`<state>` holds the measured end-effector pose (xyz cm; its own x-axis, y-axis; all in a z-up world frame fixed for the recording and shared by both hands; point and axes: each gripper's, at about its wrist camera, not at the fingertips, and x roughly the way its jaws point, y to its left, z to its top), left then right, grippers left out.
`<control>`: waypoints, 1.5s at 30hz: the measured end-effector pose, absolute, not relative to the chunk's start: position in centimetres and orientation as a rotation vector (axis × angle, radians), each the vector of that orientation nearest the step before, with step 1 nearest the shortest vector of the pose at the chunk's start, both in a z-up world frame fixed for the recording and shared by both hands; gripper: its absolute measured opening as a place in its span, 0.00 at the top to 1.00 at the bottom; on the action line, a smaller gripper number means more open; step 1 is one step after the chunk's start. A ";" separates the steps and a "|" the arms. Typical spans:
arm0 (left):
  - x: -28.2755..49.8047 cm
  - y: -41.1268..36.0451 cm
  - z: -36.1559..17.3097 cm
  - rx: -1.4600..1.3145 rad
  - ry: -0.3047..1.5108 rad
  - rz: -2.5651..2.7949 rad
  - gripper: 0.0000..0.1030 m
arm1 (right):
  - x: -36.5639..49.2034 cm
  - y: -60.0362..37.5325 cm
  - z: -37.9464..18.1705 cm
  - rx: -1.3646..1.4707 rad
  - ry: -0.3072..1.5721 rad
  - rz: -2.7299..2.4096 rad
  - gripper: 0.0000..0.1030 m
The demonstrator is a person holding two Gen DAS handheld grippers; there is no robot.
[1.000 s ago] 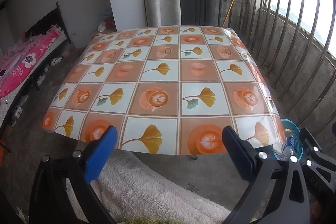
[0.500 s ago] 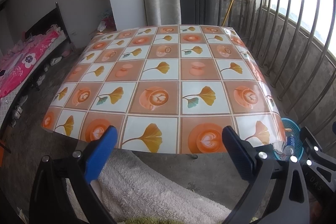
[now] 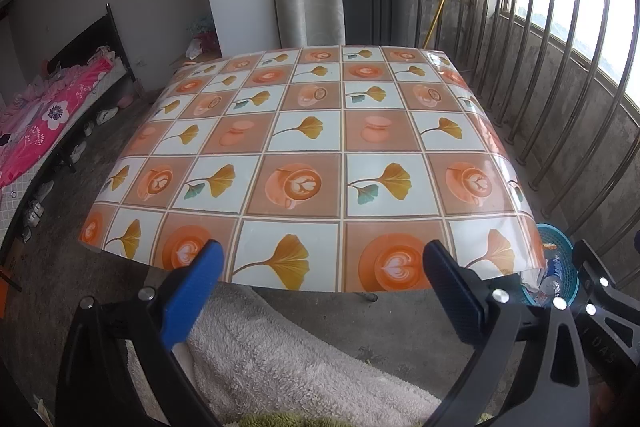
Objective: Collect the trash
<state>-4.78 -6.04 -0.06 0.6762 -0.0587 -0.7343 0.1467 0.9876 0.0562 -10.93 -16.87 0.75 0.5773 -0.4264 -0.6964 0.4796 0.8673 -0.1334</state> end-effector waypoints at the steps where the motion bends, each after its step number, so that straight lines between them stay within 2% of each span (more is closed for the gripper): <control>1: -4.8 -6.0 -0.1 0.113 0.820 -0.116 0.05 | -10.9 -16.9 0.7 0.072 0.795 -0.531 0.07; 45: -4.9 -6.3 -0.1 0.119 0.821 -0.115 0.05 | -10.6 -17.4 1.4 0.076 0.790 -0.533 0.07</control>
